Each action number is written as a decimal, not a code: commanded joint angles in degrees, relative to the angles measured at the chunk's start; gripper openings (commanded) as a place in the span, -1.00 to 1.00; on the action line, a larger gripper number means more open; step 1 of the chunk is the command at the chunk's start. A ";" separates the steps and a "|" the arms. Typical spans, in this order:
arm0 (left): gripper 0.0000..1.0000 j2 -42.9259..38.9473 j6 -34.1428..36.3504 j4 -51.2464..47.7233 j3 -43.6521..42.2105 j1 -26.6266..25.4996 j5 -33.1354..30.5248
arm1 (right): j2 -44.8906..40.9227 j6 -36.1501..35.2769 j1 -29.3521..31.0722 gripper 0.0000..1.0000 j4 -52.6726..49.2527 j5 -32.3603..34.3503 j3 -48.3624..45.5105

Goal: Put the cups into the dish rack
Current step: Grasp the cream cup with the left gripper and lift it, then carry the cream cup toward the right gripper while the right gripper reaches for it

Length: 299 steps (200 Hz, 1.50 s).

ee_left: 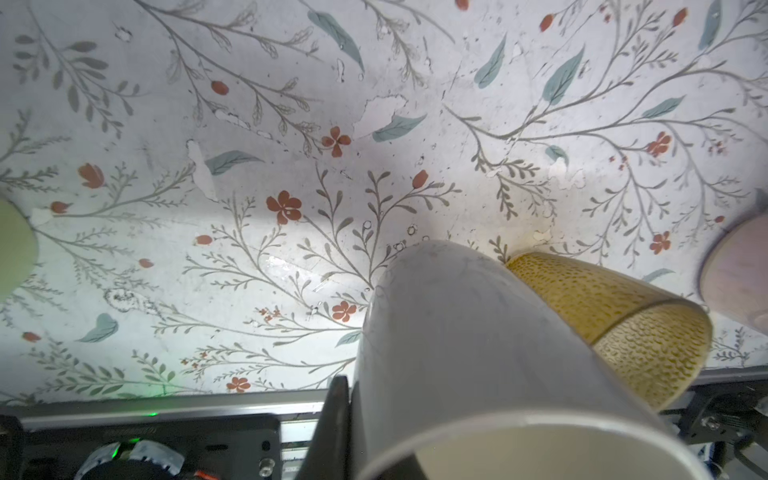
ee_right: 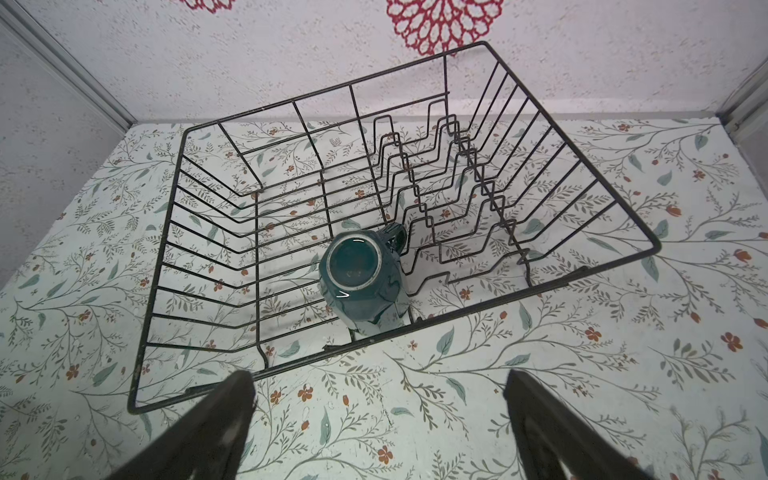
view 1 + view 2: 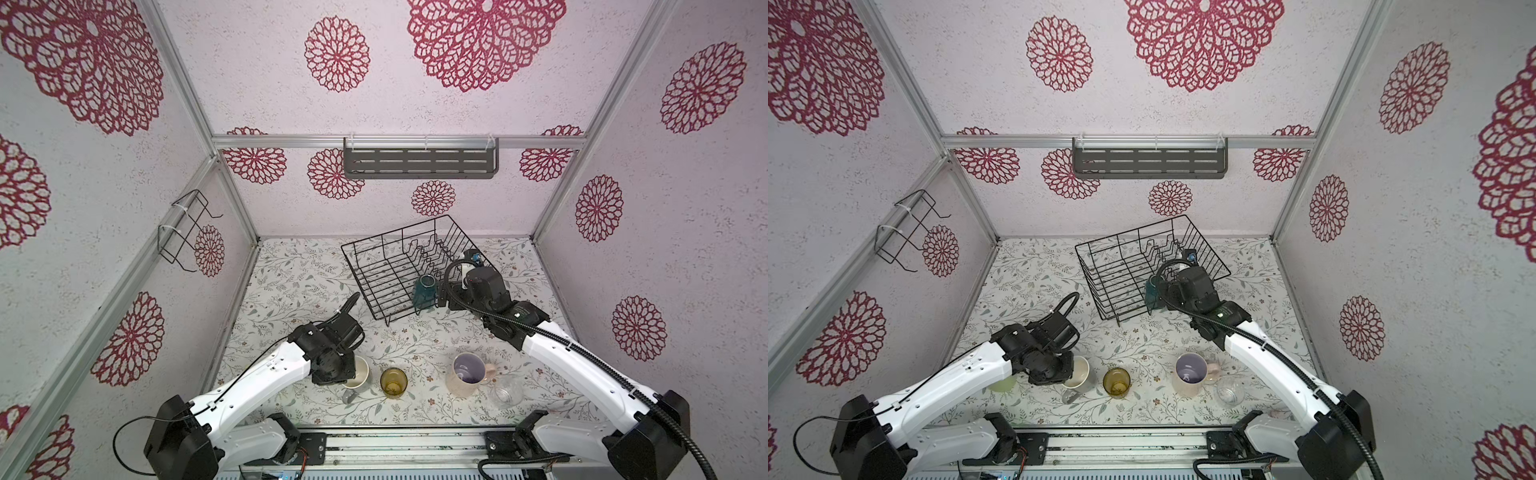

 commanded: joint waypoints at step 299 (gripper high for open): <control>-1.00 -1.57 -2.70 62.00 6.07 10.64 52.64 | -5.57 24.47 0.81 0.97 87.22 -65.88 -23.04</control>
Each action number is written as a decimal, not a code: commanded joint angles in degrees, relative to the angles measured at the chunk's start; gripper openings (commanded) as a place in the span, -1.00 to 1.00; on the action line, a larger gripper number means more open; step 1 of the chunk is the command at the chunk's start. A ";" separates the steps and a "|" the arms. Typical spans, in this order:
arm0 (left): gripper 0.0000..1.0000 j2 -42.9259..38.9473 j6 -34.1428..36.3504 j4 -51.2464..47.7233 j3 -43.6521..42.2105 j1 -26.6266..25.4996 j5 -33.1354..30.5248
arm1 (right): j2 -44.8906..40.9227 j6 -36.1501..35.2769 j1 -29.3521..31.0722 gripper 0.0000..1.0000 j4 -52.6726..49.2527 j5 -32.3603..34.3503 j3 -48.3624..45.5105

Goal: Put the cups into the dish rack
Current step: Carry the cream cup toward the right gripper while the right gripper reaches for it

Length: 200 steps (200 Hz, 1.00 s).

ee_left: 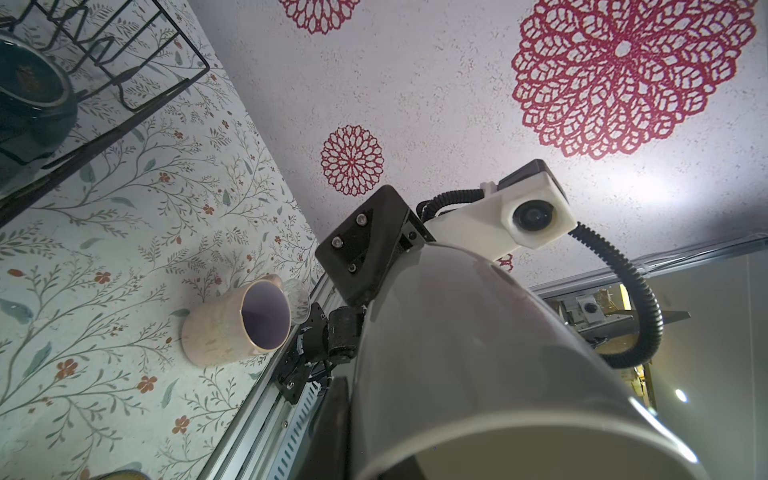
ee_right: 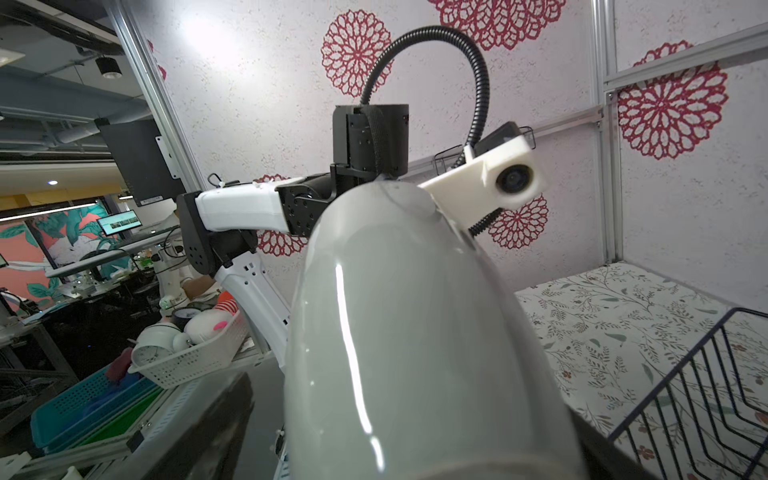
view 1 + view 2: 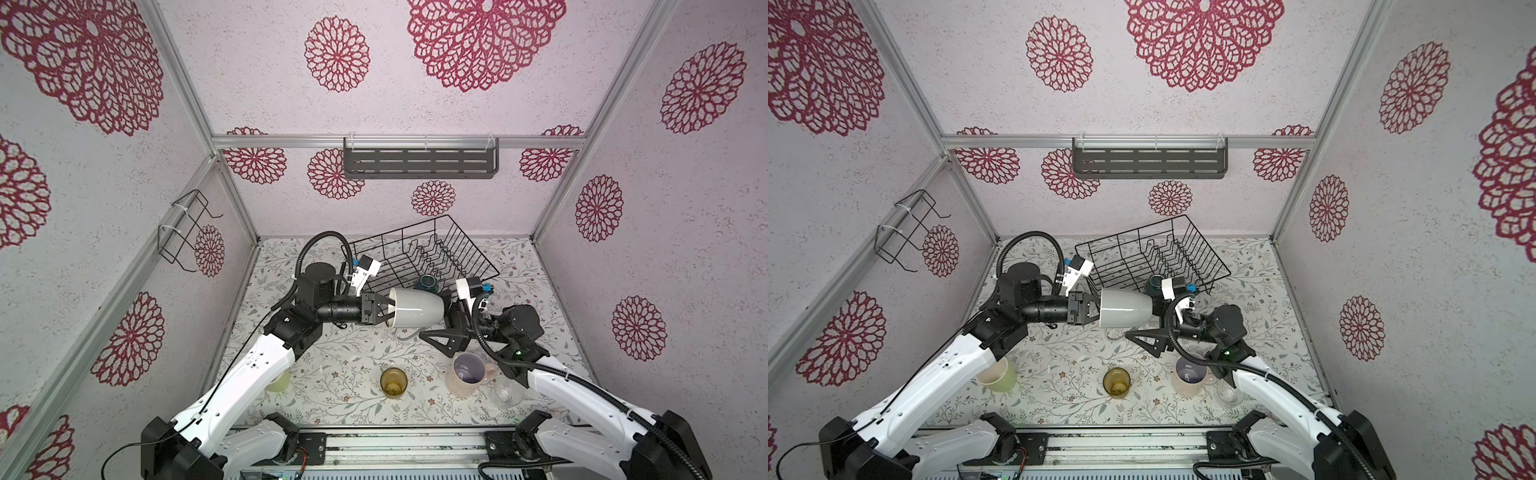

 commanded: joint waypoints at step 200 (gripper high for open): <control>-0.97 3.47 -8.31 9.22 -2.96 0.46 -6.93 | 12.83 21.35 1.23 0.98 7.33 -2.47 8.03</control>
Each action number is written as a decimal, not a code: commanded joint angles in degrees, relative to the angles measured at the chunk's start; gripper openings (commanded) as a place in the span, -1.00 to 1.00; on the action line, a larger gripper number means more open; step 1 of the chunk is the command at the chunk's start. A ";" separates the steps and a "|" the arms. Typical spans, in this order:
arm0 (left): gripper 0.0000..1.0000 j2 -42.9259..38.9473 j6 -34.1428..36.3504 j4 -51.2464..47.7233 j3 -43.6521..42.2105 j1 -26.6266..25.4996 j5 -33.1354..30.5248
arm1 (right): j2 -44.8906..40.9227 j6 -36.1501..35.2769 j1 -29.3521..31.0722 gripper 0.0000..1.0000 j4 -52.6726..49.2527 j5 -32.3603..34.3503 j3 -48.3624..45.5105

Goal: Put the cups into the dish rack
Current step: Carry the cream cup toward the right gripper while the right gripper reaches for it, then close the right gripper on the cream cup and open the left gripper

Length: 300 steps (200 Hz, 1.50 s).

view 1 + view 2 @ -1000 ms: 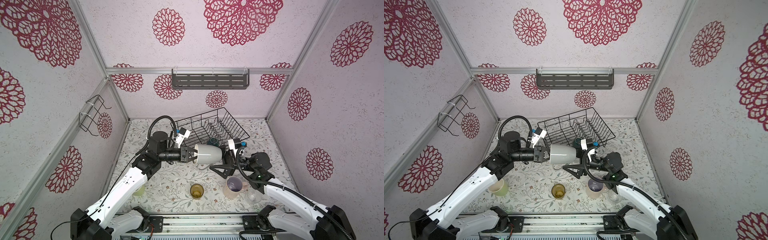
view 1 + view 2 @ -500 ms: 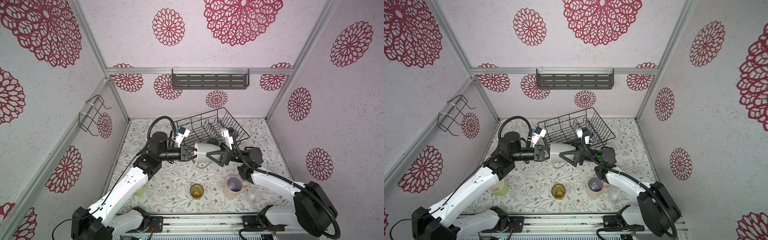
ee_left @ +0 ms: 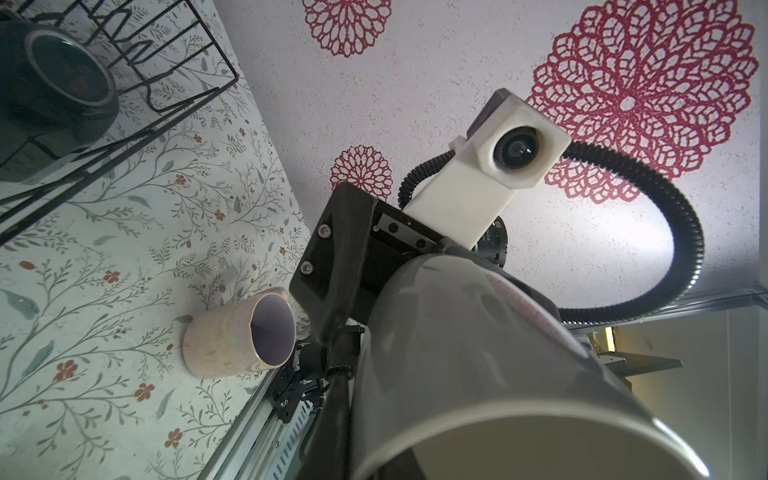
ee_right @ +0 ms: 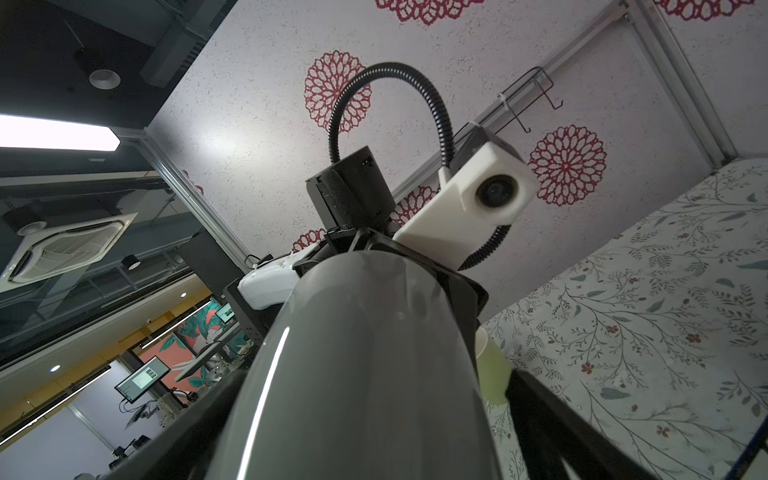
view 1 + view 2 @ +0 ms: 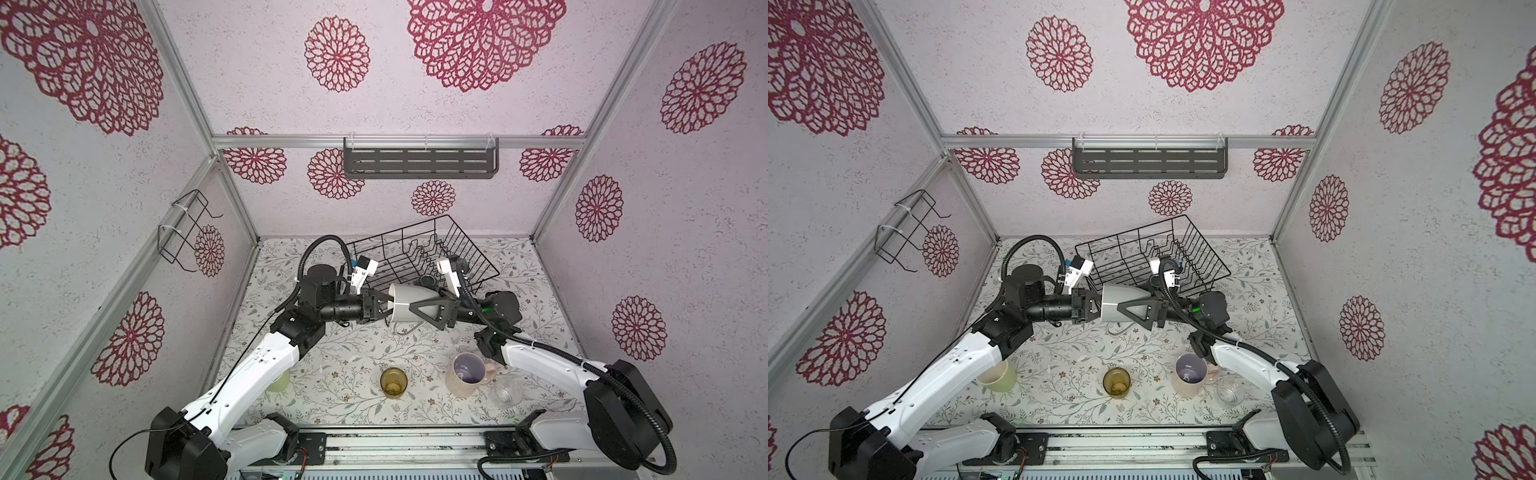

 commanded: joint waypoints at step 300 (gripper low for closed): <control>-0.41 1.11 0.03 3.96 -4.29 4.23 -0.32 | 6.38 3.48 -1.16 0.35 -6.03 -1.18 8.27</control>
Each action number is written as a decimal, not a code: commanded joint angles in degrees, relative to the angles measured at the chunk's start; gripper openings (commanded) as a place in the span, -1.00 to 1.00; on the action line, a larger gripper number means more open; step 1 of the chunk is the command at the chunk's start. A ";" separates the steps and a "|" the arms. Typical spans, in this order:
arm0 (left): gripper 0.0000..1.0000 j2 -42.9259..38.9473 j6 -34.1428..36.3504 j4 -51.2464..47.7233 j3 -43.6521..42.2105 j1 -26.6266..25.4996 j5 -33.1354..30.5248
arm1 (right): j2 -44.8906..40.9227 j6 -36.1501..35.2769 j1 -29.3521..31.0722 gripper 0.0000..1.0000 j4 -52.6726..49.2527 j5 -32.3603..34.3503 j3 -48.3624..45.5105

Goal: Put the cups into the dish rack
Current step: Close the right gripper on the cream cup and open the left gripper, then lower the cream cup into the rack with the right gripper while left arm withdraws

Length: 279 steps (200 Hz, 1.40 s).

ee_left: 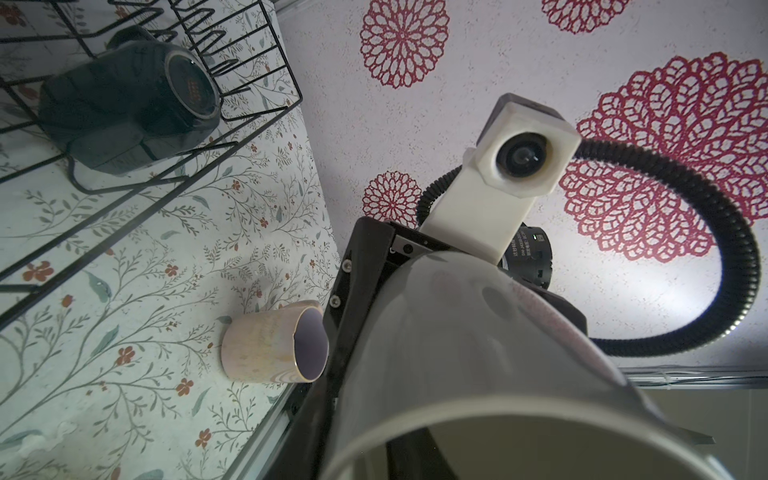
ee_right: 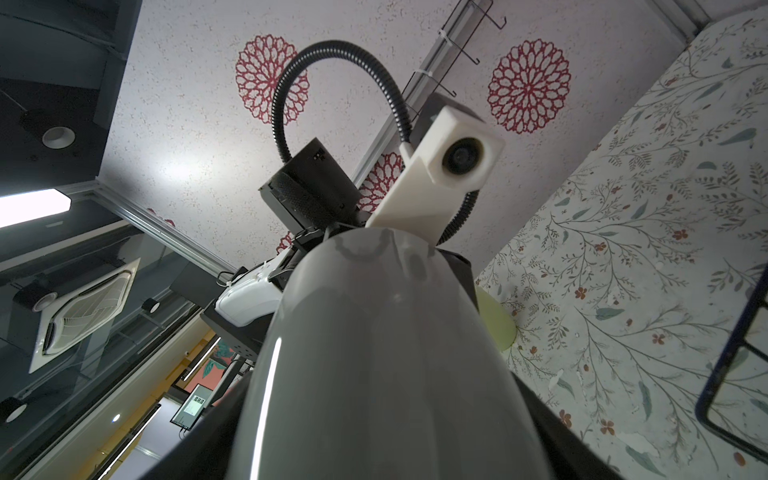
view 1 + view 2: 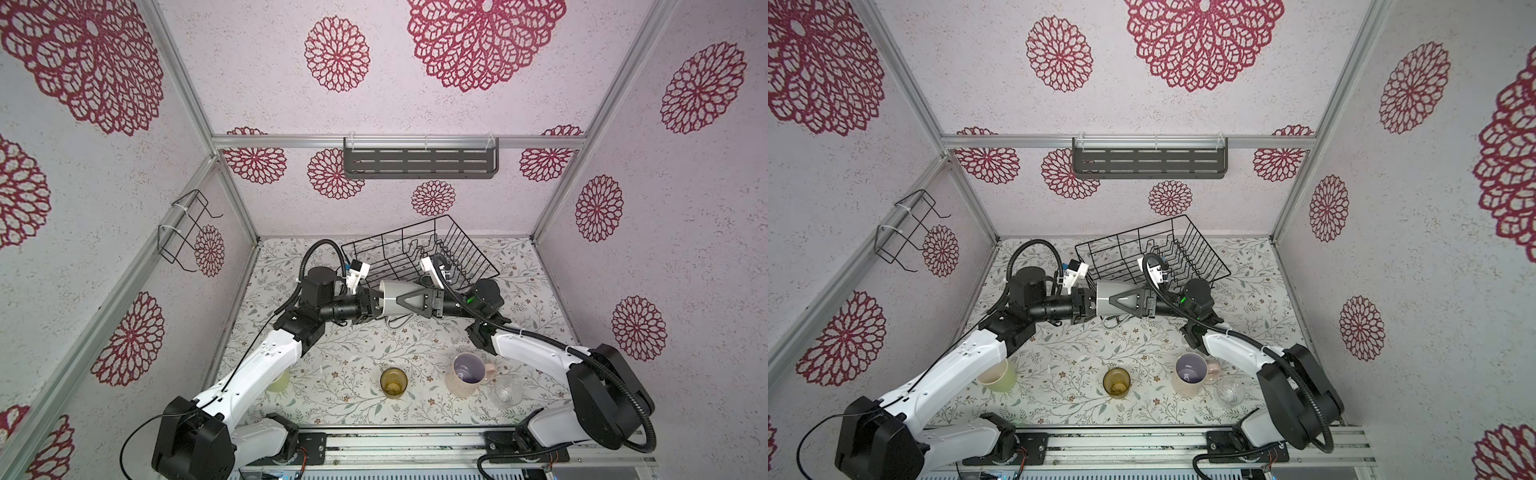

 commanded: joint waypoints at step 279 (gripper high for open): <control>0.84 -22.30 14.87 -37.34 -7.82 20.54 -22.74 | 26.12 -81.61 1.34 0.03 -83.17 32.31 52.19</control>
